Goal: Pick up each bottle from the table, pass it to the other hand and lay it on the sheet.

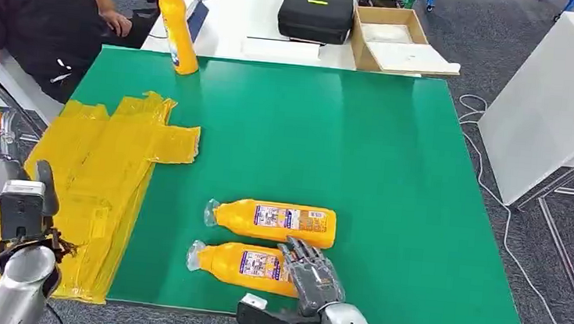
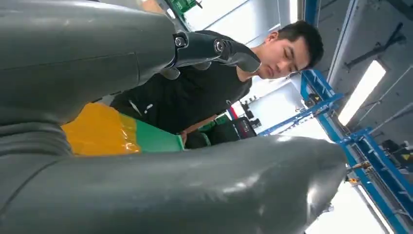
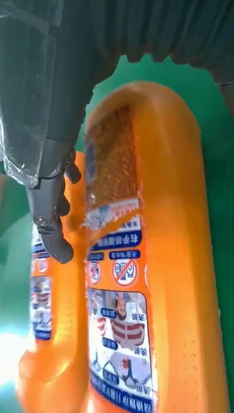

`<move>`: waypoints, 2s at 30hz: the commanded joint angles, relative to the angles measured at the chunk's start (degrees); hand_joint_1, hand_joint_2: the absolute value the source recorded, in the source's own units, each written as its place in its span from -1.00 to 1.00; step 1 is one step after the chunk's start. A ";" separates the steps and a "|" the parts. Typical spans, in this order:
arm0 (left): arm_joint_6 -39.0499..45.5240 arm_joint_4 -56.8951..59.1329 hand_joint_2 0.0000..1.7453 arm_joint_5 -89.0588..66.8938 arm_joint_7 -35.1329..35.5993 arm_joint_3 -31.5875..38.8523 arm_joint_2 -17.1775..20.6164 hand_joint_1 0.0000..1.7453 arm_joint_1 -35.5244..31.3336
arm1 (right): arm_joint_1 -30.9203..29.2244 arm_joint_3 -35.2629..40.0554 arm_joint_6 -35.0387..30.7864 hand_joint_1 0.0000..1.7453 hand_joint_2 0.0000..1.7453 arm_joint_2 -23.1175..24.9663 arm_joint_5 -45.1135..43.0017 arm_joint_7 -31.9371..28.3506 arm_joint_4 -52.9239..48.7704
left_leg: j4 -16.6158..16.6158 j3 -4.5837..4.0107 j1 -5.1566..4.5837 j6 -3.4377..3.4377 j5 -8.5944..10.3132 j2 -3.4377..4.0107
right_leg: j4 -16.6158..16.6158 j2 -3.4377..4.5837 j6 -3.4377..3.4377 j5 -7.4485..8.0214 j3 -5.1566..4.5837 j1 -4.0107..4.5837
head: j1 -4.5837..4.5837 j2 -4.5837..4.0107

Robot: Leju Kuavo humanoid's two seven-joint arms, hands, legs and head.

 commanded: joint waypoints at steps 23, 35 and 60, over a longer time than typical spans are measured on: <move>0.81 2.46 -1.00 1.91 1.57 -0.81 -2.06 -1.00 -3.80 | -2.46 -2.58 5.01 0.92 1.00 5.62 -0.25 -1.79 14.16 | -0.04 0.36 0.04 -0.08 0.01 -0.07 | -0.08 -0.11 -0.03 -0.01 0.36 0.04 | 0.00 0.00; -2.56 1.39 -1.00 5.36 3.81 0.02 -3.08 -1.00 -2.35 | -1.74 -5.04 2.89 1.00 1.00 3.67 -1.37 -2.00 8.30 | -0.08 0.58 0.04 -0.11 0.02 -0.06 | -0.12 -0.13 -0.03 0.00 0.56 0.04 | 0.00 0.00; -22.56 -6.36 1.00 28.77 10.56 -7.98 -5.77 -1.00 4.27 | -6.75 -17.36 -7.74 1.00 1.00 4.21 -16.51 -3.37 -16.63 | 0.02 -0.12 -0.04 -0.14 0.11 0.04 | 0.01 0.03 -0.11 0.16 -0.11 -0.03 | -0.02 0.00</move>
